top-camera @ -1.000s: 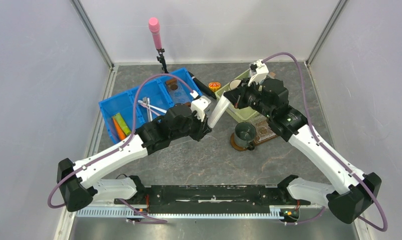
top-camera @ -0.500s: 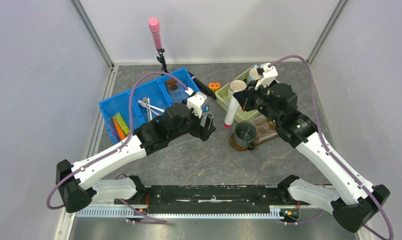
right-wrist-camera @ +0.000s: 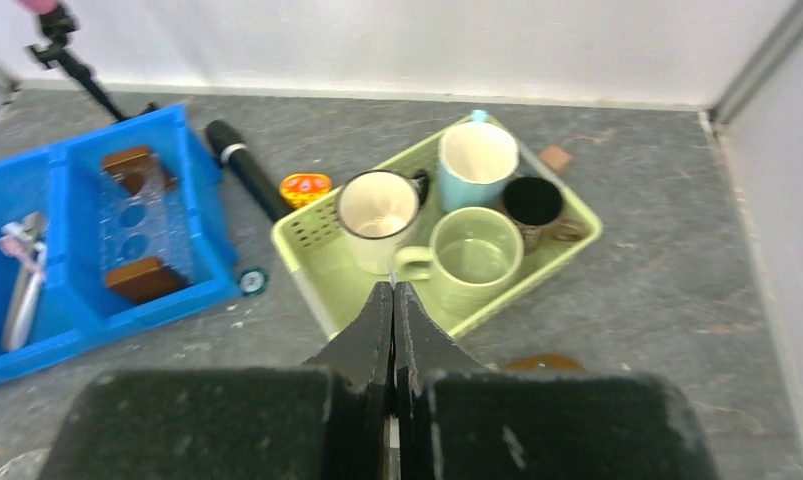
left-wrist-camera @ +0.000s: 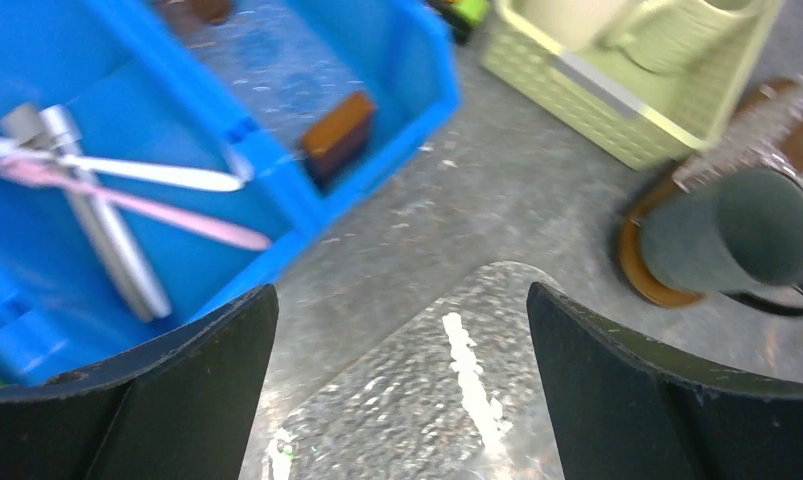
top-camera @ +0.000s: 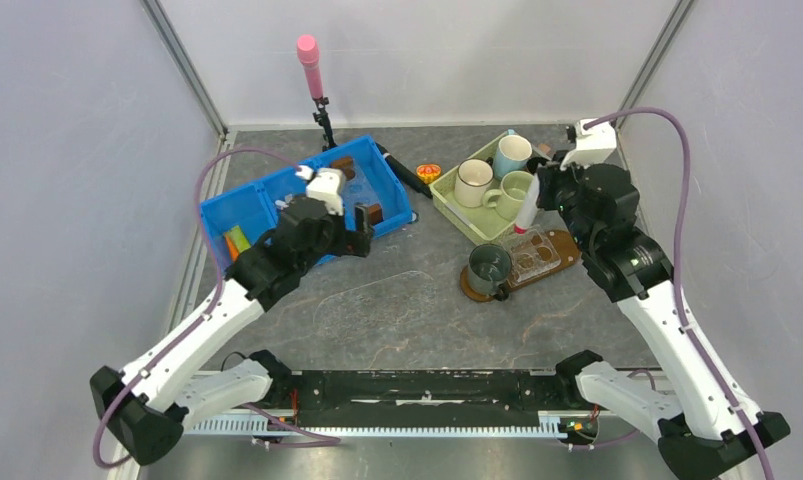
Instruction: Prepare toiletry sets of a toothbrush and toothpaste on the tray
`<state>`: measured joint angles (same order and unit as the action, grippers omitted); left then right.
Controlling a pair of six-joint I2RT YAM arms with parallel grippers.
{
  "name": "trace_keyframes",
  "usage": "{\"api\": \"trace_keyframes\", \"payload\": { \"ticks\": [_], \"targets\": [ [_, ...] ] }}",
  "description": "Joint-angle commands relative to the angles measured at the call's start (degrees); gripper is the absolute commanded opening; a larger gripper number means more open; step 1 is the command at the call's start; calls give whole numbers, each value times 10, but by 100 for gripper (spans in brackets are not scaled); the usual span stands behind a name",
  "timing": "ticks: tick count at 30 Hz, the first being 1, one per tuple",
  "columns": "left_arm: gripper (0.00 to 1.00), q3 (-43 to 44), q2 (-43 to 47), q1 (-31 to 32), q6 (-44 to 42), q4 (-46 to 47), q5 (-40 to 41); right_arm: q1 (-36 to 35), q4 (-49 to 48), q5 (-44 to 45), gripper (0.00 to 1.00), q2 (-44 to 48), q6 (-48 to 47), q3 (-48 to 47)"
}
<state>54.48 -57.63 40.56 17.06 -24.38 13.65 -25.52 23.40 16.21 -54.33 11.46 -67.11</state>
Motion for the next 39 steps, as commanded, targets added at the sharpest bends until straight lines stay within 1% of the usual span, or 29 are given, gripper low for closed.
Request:
{"api": "trace_keyframes", "payload": {
  "ticks": [1,3,5,10,12,15,18,22,35,39],
  "targets": [
    [100,-23,52,-82,35,-36,-4,39,-9,51,0,20,-35,-8],
    [100,-37,78,-116,36,-44,-2,59,-21,44,0,24,-35,11],
    [100,-59,100,-137,28,-47,12,73,-36,36,0,29,-31,32],
    [100,-123,154,-140,9,-40,73,88,-72,27,0,34,-12,83],
    [100,-148,181,-140,6,-25,80,90,-92,20,0,38,-8,106],
    [100,-157,203,-140,-4,-5,82,92,-121,18,0,45,-6,140],
    [100,-160,202,-140,-10,4,91,93,-157,17,0,59,-4,176],
    [100,-157,191,-140,-11,2,80,94,-197,18,0,75,-6,215],
    [100,-162,189,-140,-17,9,82,95,-230,21,0,87,-15,251],
    [100,-161,189,-140,-18,10,82,95,-261,19,0,91,-23,266]
  ]
}}
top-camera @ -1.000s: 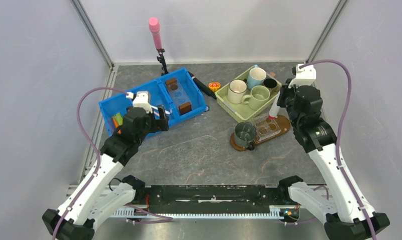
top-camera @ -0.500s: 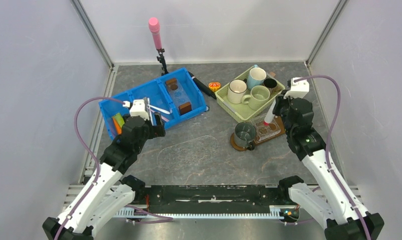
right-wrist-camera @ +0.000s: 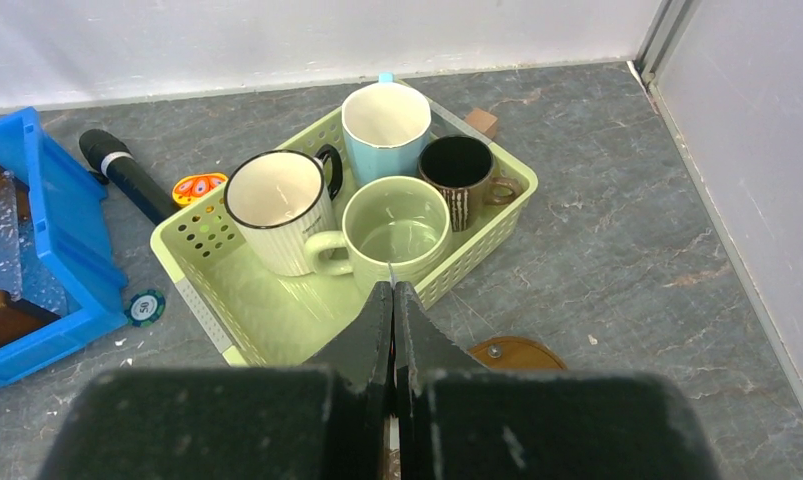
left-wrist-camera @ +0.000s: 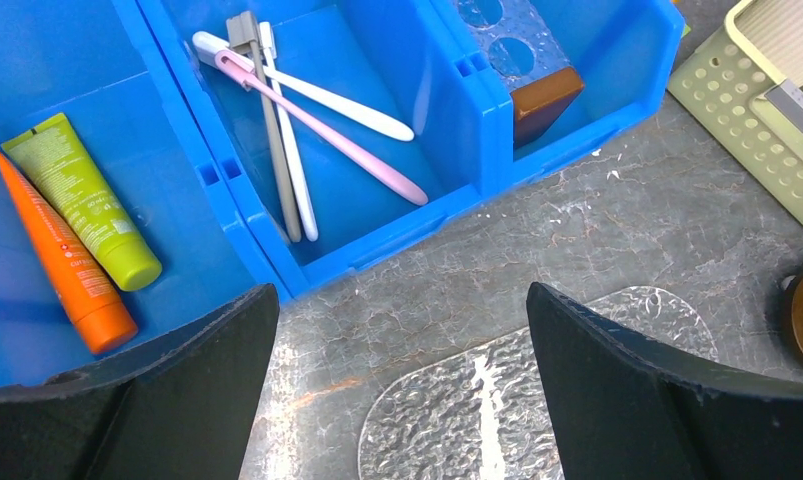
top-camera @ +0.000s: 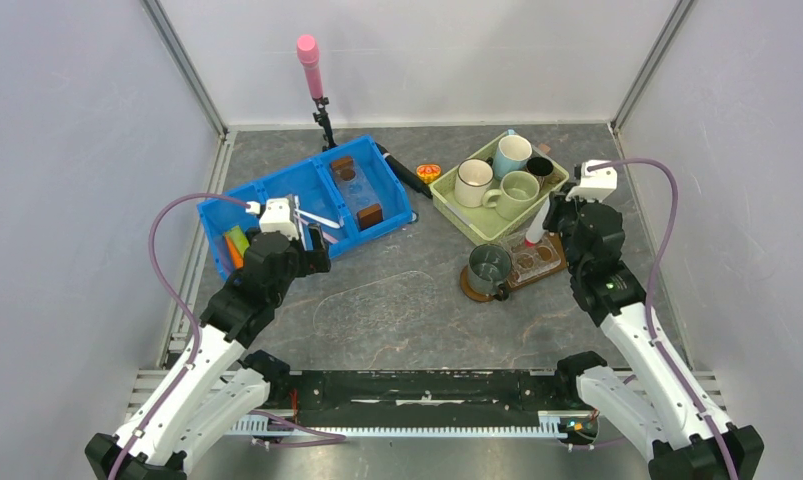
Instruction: Prepare toiletry sets of a toothbrush and toothpaste on the tray
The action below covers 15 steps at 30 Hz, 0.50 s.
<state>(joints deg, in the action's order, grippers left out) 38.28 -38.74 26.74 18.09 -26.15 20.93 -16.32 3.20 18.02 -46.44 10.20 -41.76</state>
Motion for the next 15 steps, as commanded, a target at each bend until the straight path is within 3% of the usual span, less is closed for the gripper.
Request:
{"api": "trace_keyframes", "payload": {
  "ticks": [1,15],
  "targets": [
    [100,0,1,-2,-28,28,9,3,-65,3,0,15,-12,18],
    [100,-1,4,-2,-27,29,6,3,-137,-34,0,35,-37,81]
  ]
}}
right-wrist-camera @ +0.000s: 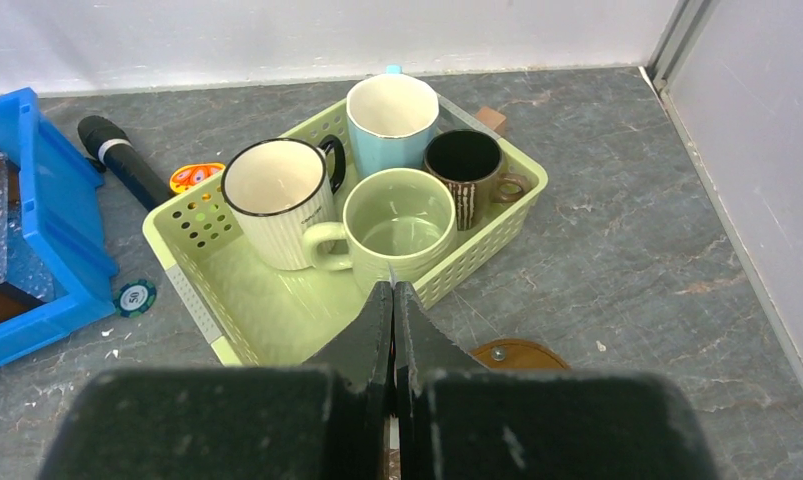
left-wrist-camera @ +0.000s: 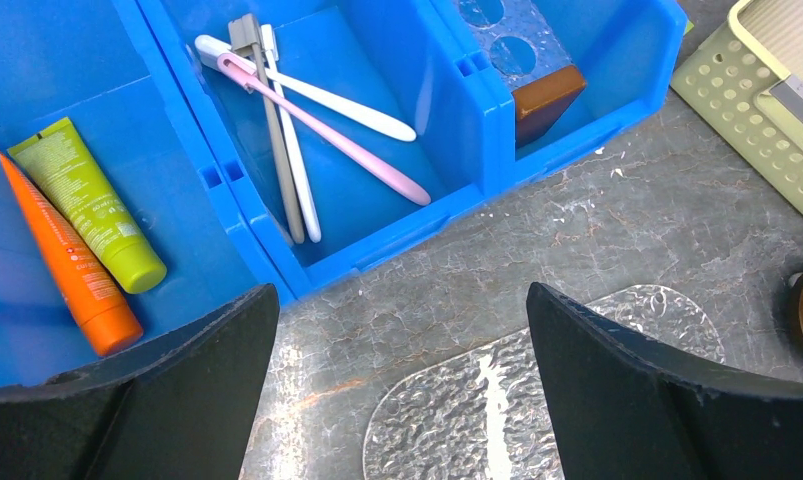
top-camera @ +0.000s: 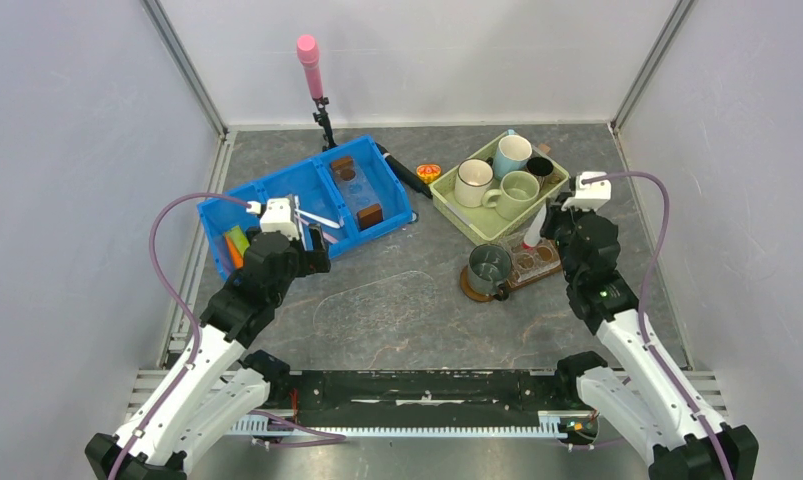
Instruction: Prepare toiletry sets of a toothbrush and toothpaste on the tray
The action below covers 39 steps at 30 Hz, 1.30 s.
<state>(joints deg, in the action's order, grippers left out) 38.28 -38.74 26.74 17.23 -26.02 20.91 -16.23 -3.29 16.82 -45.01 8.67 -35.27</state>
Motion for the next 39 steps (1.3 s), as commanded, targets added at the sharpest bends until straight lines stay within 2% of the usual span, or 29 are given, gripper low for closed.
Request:
{"api": "trace_keyframes", "payload": {
  "ticks": [1,11,24,39],
  "targets": [
    [100,-1,4,-2,-19,28,6,2,-79,-25,0,23,-24,25],
    [100,-3,12,-2,-16,29,2,2,-103,-36,0,30,-39,62],
    [100,-5,20,-2,-12,32,-8,-1,-121,35,0,54,-7,115],
    [100,-5,21,-2,-11,29,-6,-54,-161,92,0,5,-1,121]
  ]
}}
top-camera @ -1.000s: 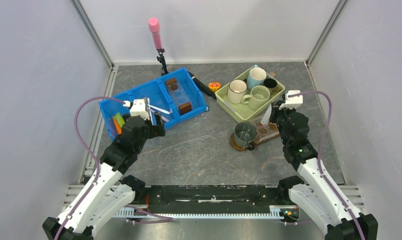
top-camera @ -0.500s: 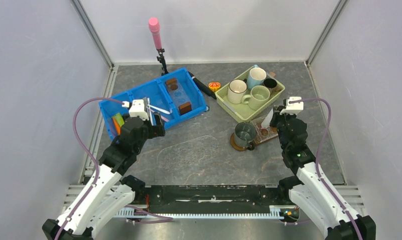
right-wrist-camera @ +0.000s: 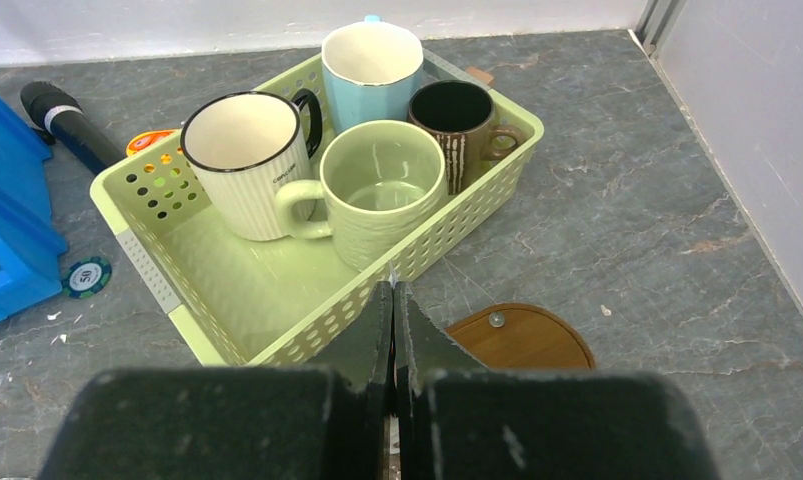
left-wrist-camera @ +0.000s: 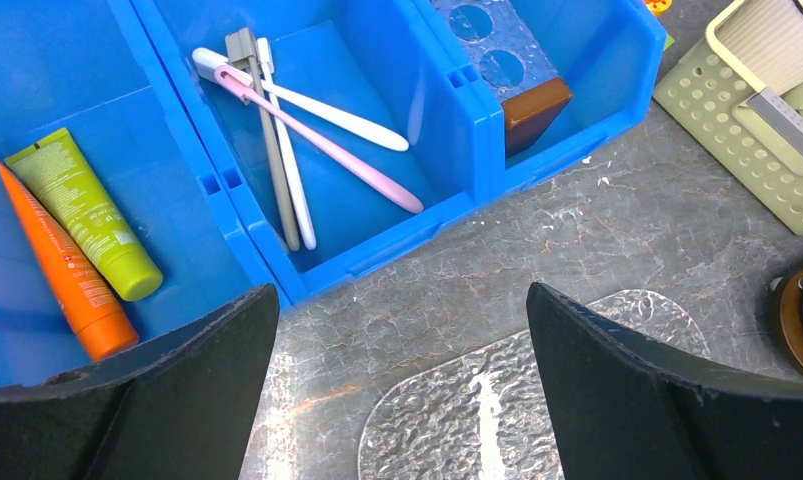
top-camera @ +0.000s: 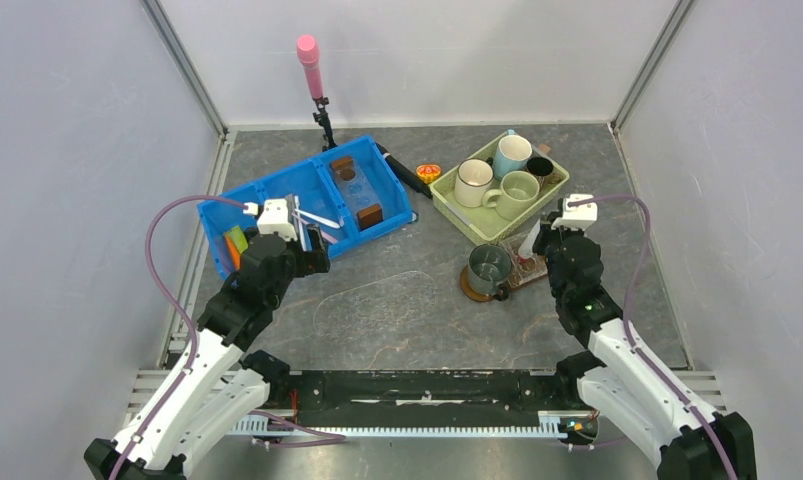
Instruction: Prepare toiletry sets of a toothbrush and toothpaste on the tray
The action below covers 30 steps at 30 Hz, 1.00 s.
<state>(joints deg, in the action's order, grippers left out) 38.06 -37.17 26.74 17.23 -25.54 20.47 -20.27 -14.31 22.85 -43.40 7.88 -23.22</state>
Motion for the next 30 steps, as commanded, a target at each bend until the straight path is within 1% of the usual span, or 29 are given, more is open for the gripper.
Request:
{"api": "trace_keyframes", "payload": {
  "ticks": [1,10,16,27,30],
  "targets": [
    [100,-2,5,-2,-10,23,-1,-17,-55,35,0,-15,7,1],
    [100,-3,4,-2,-12,24,3,-51,-75,98,0,-40,-24,1],
    [100,-3,4,-2,-13,24,4,-60,-90,118,0,-42,-45,9],
    [100,-4,6,-2,-14,23,8,-62,-106,111,0,-61,-49,9],
    [100,-3,7,-2,-14,22,7,-62,-103,111,3,-72,-41,8]
  ]
}}
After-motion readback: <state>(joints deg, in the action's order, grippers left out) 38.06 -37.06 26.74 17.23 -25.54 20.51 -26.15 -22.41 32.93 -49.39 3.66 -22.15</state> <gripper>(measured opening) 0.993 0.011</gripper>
